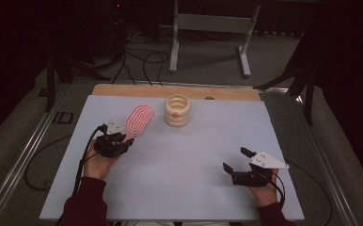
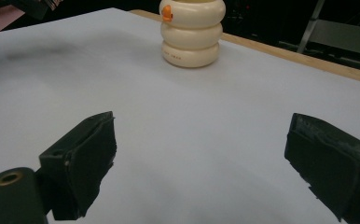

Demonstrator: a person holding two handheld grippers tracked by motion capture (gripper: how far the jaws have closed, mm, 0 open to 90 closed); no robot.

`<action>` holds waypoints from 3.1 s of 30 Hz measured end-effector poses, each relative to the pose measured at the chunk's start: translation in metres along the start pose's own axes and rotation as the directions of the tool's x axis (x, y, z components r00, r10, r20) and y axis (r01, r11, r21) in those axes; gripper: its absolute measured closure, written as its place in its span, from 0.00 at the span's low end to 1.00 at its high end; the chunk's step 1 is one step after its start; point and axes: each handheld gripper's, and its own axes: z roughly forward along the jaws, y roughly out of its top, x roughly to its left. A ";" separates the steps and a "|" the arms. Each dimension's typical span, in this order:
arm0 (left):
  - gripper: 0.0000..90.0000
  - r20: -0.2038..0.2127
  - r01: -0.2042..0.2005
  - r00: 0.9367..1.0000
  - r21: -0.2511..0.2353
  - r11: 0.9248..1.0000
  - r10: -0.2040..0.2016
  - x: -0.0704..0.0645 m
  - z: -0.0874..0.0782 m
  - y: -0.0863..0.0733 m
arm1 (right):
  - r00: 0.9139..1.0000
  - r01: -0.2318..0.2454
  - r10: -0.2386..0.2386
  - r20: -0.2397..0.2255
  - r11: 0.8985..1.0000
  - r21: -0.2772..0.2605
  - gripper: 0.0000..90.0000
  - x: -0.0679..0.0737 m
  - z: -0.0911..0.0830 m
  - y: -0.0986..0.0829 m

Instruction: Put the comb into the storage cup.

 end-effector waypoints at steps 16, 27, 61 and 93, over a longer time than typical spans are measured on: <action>0.77 0.006 -0.038 0.999 -0.076 0.996 0.039 -0.015 -0.006 0.008 | 1.000 -0.013 0.013 0.002 1.000 0.020 0.10 0.001 0.003 0.000; 0.77 0.009 -0.046 0.999 -0.120 0.992 0.048 -0.022 -0.011 0.012 | 0.999 -0.032 0.032 0.004 0.999 0.023 0.10 0.002 0.006 0.001; 0.77 0.003 -0.080 0.997 -0.206 0.975 0.083 -0.041 -0.014 0.016 | 0.995 -0.073 0.075 -0.068 0.997 0.036 0.10 0.006 0.030 0.058; 0.77 -0.027 -0.116 0.993 -0.264 0.958 0.112 -0.050 -0.020 0.017 | 0.978 -0.051 0.071 -0.197 0.994 0.101 0.10 0.025 0.074 0.110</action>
